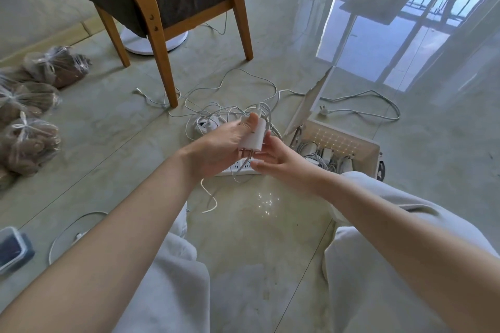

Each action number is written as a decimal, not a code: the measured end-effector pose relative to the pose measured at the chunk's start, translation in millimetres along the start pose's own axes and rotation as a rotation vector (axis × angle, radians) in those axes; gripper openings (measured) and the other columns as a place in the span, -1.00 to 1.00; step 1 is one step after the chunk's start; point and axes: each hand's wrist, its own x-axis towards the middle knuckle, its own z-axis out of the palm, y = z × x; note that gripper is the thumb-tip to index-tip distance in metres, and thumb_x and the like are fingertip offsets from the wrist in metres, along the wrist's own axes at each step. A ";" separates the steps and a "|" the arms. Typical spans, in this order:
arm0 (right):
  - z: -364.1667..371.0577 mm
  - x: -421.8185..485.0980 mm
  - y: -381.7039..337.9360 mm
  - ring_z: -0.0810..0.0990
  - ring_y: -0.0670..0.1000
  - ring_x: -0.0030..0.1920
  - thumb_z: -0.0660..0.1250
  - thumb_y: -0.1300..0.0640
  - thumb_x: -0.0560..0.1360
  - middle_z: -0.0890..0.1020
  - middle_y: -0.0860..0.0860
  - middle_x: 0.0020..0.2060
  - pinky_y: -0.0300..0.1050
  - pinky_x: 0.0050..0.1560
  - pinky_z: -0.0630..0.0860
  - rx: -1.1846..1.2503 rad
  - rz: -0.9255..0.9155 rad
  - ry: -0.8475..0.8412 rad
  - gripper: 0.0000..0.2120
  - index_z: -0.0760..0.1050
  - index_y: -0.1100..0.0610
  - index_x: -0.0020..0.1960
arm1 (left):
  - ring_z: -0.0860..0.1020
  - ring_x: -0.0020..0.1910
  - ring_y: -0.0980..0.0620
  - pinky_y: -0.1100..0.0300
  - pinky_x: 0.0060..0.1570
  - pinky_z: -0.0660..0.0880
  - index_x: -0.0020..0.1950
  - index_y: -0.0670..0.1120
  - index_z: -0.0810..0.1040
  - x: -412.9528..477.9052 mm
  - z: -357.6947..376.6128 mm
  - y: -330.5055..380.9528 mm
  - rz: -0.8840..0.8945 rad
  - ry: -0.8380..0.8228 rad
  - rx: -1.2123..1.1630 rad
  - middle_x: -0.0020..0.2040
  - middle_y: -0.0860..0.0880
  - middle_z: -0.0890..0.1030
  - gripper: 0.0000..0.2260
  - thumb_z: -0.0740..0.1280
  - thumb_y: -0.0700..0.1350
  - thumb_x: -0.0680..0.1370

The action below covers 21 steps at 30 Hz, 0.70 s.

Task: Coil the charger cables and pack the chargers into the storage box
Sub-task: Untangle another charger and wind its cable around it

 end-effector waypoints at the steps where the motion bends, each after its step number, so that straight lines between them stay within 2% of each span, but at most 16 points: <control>1: 1.5 1.6 -2.6 0.51 -0.02 0.18 0.26 0.28 0.54 0.52 0.11 0.18 -0.17 0.19 0.46 0.053 0.022 0.021 -0.56 0.21 0.26 0.36 | 0.59 -0.01 -0.01 0.14 0.09 0.52 0.10 -0.20 0.46 -0.2 1.1 0.8 -0.003 -0.012 0.004 -0.02 -0.13 0.59 -0.66 0.06 0.02 0.63; 3: 2.1 5.7 -3.7 0.59 -0.01 -0.04 0.19 0.29 0.57 0.58 0.13 -0.03 -0.18 0.08 0.50 0.064 0.008 0.064 -0.74 0.30 0.34 0.24 | 0.58 -0.12 0.05 0.18 -0.04 0.52 0.08 -0.14 0.46 -0.5 2.5 1.1 -0.012 0.001 0.067 -0.09 -0.06 0.58 -0.69 0.07 0.05 0.61; 5: 1.6 9.1 -3.5 0.57 -0.08 -0.29 0.08 0.33 0.60 0.57 0.10 -0.28 -0.18 -0.05 0.52 0.041 -0.036 0.153 -0.88 0.39 0.27 0.02 | 0.51 -0.15 0.08 0.16 -0.06 0.48 0.06 -0.08 0.45 -0.5 1.9 -0.5 -0.006 0.082 0.198 -0.11 -0.02 0.53 -0.75 0.10 0.05 0.61; 7: 1.1 11.1 -3.6 0.49 -0.08 -0.41 0.03 0.31 0.62 0.49 0.04 -0.42 -0.09 -0.11 0.55 0.040 -0.036 0.281 -0.77 0.39 0.13 -0.12 | 0.49 -0.13 0.03 0.01 0.06 0.49 0.05 -0.09 0.43 2.1 -1.2 -3.2 0.017 0.215 0.244 -0.08 -0.05 0.50 -0.81 0.15 0.01 0.60; 9: 0.9 10.2 -4.5 0.42 -0.12 -0.47 0.02 0.26 0.63 0.42 0.02 -0.46 -0.08 -0.19 0.61 0.045 -0.047 0.361 -0.78 0.40 0.12 -0.10 | 0.51 -0.14 -0.02 -0.04 0.10 0.52 0.09 -0.16 0.41 5.0 -4.0 -4.6 0.026 0.310 0.187 0.01 -0.13 0.49 -0.80 0.21 -0.04 0.59; 12: 7.7 8.9 -4.9 0.42 -0.12 -0.50 0.02 0.23 0.63 0.44 0.01 -0.45 -0.10 -0.27 0.58 0.017 -0.053 0.371 -0.84 0.37 0.13 -0.01 | 0.54 -0.12 -0.07 0.07 -0.08 0.61 0.12 -0.24 0.40 6.6 -2.4 -3.7 0.019 0.329 0.033 0.10 -0.23 0.46 -0.76 0.24 -0.08 0.58; 15: 14.1 10.1 0.7 0.48 -0.02 -0.42 0.01 0.21 0.63 0.52 0.01 -0.38 0.06 -0.11 0.55 -0.025 0.015 0.326 -0.81 0.33 0.10 -0.11 | 0.55 -0.10 -0.13 0.12 -0.14 0.62 0.04 -0.27 0.41 6.8 1.8 0.1 -0.012 0.232 -0.208 0.02 -0.27 0.49 -0.85 0.20 -0.18 0.60; 18: 17.5 9.0 4.0 0.52 0.01 -0.39 0.01 0.18 0.64 0.56 0.01 -0.37 0.15 0.02 0.55 -0.100 0.071 0.244 -0.68 0.37 0.10 -0.24 | 0.54 -0.12 -0.12 0.09 -0.17 0.61 0.03 -0.25 0.43 6.2 5.6 0.4 -0.010 0.225 -0.239 -0.06 -0.22 0.51 -0.92 0.23 -0.25 0.59; 19: 17.9 8.1 3.6 0.51 0.01 -0.40 0.01 0.18 0.64 0.57 0.02 -0.38 0.14 -0.01 0.57 -0.102 0.077 0.232 -0.66 0.38 0.09 -0.27 | 0.54 -0.13 -0.10 0.09 -0.21 0.61 0.06 -0.23 0.44 6.1 6.5 0.0 0.010 0.267 -0.200 -0.07 -0.19 0.51 -0.90 0.26 -0.26 0.56; 21: 17.4 5.2 -0.7 0.47 -0.01 -0.50 0.04 0.20 0.63 0.58 0.02 -0.39 0.00 -0.24 0.56 -0.077 0.090 0.220 -0.69 0.41 0.10 -0.24 | 0.56 -0.17 -0.04 0.14 -0.29 0.61 0.08 -0.18 0.44 6.0 8.0 -0.8 0.079 0.360 -0.106 -0.08 -0.11 0.53 -0.81 0.34 -0.29 0.50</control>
